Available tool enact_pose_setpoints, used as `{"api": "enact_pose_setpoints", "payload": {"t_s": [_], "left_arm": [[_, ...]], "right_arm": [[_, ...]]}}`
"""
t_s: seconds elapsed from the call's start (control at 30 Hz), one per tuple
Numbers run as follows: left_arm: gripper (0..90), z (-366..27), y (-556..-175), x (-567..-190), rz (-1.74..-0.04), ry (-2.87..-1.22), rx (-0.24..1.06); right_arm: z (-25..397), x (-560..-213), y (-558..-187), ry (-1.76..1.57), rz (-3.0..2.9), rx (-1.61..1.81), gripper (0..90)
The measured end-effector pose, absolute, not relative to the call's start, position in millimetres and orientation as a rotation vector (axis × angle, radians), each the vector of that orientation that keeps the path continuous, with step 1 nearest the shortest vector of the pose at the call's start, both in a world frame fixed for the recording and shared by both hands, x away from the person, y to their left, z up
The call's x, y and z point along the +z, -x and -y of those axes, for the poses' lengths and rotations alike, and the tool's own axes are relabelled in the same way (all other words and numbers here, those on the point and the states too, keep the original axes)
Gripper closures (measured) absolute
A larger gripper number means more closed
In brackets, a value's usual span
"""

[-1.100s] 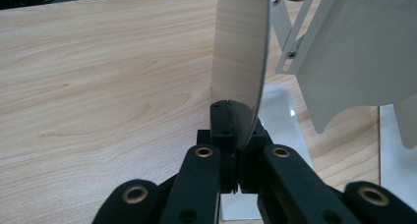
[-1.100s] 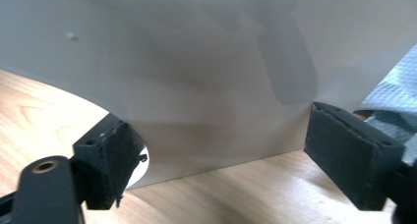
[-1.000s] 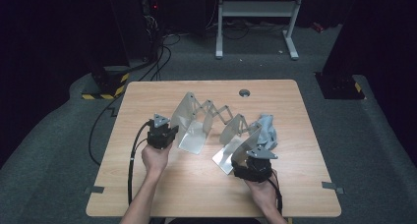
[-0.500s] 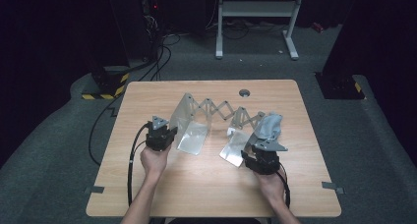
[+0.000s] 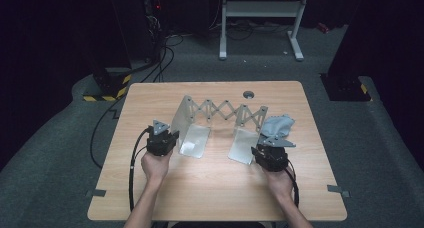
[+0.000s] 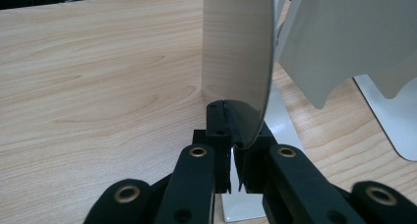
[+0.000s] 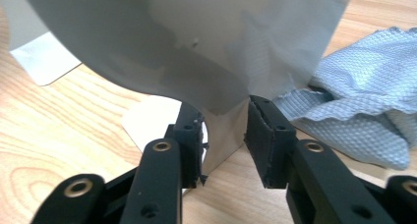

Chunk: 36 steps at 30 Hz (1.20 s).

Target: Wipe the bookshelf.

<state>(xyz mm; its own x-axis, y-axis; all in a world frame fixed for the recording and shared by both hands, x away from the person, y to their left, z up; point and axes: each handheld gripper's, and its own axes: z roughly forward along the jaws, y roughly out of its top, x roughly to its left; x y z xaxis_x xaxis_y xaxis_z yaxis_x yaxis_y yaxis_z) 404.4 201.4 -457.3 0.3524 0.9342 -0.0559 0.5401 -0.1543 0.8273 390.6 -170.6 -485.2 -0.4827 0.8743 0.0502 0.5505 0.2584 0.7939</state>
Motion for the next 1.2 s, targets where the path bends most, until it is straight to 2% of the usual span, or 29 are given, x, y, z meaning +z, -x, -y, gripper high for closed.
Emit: {"api": "enact_pose_setpoints", "payload": {"t_s": [0.1,0.2,0.3,0.93,1.2], "left_arm": [[83.4,-202.2,-403.8,-458.1,-1.295,-1.809,0.628],[72.8,-204.0,-405.4,-459.6,-1.311,-1.792,0.633],[69.7,-205.6,-406.4,-461.7,-1.321,-1.797,0.639],[73.1,-198.1,-424.2,-463.6,-1.315,-1.793,0.634],[79.1,-197.5,-433.4,-460.4,-1.339,-1.797,0.666]], "right_arm": [[173.1,-485.0,-394.6,-1.31,-2.129,1.092,71.8],[175.5,-483.2,-400.3,-1.32,-2.126,1.077,74.8],[177.3,-482.1,-405.6,-1.331,-2.124,1.061,77.0],[182.7,-479.1,-440.8,-1.392,-2.075,1.023,84.1],[183.7,-478.4,-447.1,-1.397,-2.05,1.017,85.4]]}}
